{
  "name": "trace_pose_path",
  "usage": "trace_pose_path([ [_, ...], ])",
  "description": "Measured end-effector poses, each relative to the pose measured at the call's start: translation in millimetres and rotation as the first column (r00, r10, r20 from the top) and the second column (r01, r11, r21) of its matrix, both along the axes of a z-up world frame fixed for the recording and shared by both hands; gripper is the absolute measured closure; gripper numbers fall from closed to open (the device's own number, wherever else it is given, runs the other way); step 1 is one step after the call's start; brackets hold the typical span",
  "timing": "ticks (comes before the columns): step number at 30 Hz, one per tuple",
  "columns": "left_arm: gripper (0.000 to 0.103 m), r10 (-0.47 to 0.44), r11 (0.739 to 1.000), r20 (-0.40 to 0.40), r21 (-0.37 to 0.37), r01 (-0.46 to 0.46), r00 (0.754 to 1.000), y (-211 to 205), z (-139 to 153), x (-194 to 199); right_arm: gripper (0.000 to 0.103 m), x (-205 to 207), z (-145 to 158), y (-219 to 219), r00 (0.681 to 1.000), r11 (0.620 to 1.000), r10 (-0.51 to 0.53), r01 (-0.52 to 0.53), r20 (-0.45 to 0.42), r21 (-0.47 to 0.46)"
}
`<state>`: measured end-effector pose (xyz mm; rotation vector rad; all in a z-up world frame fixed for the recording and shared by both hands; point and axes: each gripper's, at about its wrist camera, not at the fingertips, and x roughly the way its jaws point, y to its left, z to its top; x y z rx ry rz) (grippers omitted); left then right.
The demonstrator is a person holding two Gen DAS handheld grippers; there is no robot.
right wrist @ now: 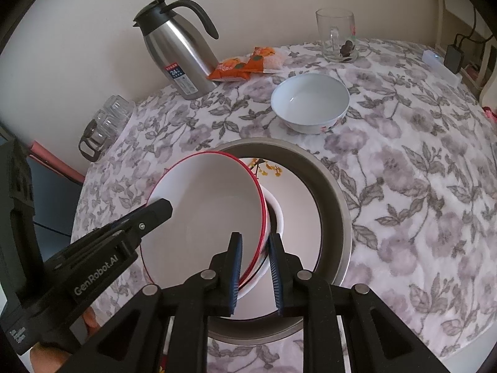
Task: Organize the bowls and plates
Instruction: 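Lower the strawberry bowl onto the white square bowl in the basin, then open the right gripper to release the strawberry bowl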
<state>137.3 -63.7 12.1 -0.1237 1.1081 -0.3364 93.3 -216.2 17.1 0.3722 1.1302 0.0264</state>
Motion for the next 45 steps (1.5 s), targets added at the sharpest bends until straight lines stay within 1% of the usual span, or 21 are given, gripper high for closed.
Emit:
trace_pose_path([
  [15,0.09,0.013,1.0,0.01,-0.008,-0.013,1.0,3.8,2.9,0.5,0.082,-2.0,5.3,-8.8,1.0,1.0,-0.015,0.015,0.021,0.012],
  [20,0.089,0.02,1.0,0.027,-0.016,-0.02,0.999,7.2,9.6,-0.9,0.082,-5.6,16.8,-7.3,0.998,1.0,-0.01,0.01,0.06,0.008],
  [22,0.087,0.026,0.999,0.037,-0.021,-0.025,0.999,9.7,13.5,-1.6,0.082,-7.0,22.5,-6.6,0.997,1.0,-0.009,0.009,0.081,0.002],
  [25,0.086,0.039,0.999,0.05,-0.031,-0.037,0.998,14.4,19.6,-2.6,0.082,-8.2,27.2,-6.1,0.995,1.0,-0.008,0.009,0.102,-0.007],
  [27,0.085,0.048,0.999,0.056,-0.029,-0.046,0.997,16.5,21.9,-2.6,0.082,-8.1,28.3,-6.5,0.994,1.0,-0.01,0.011,0.107,-0.015],
  [28,0.08,0.053,0.998,0.057,-0.029,-0.052,0.997,17.9,22.4,-2.3,0.082,-8.1,28.3,-6.8,0.994,1.0,-0.012,0.014,0.108,-0.016],
  [29,0.071,0.06,0.998,0.057,-0.027,-0.059,0.997,19.4,22.4,-1.8,0.082,-7.8,28.1,-7.3,0.994,1.0,-0.015,0.017,0.107,-0.018],
  [30,0.067,0.069,0.997,0.057,-0.022,-0.068,0.996,20.8,22.4,-1.6,0.075,-8.1,27.7,-8.2,0.994,1.0,-0.017,0.019,0.108,-0.017],
  [31,0.061,0.078,0.997,0.059,-0.012,-0.077,0.995,21.9,22.5,-1.2,0.066,-7.9,27.7,-8.7,0.994,1.0,-0.02,0.022,0.109,-0.018],
  [33,0.056,0.092,0.996,0.062,0.001,-0.092,0.994,23.9,22.7,-0.7,0.06,-8.3,28.5,-9.6,0.993,0.999,-0.027,0.031,0.115,-0.028],
  [35,0.049,0.105,0.994,0.053,-0.004,-0.105,0.993,27.3,21.8,0.3,0.055,-8.4,29.5,-11.2,0.992,0.999,-0.037,0.041,0.121,-0.034],
  [37,0.045,0.123,0.992,0.045,0.001,-0.123,0.991,30.5,20.2,1.5,0.044,-8.3,29.3,-13.7,0.991,0.998,-0.045,0.05,0.123,-0.033],
  [39,0.041,0.136,0.991,0.041,0.01,-0.137,0.99,32.6,19.2,2.3,0.041,-7.7,28.3,-15.5,0.991,0.998,-0.053,0.057,0.122,-0.035],
  [40,0.039,0.143,0.99,0.04,0.013,-0.143,0.989,33.4,18.7,2.6,0.036,-7.5,27.5,-16.1,0.991,0.997,-0.057,0.061,0.121,-0.036],
  [42,0.036,0.155,0.988,0.037,0.017,-0.155,0.987,35.5,17.6,3.0,0.031,-6.9,25.6,-17.1,0.991,0.997,-0.062,0.067,0.116,-0.036],
  [44,0.027,0.164,0.986,0.034,0.019,-0.165,0.986,37.1,16.4,4.0,0.028,-6.2,23.8,-17.8,0.992,0.997,-0.063,0.067,0.111,-0.036],
  [45,0.025,0.169,0.985,0.035,0.019,-0.17,0.985,37.9,16.2,4.4,0.024,-6.0,23.2,-18.1,0.992,0.997,-0.064,0.068,0.112,-0.036],
])
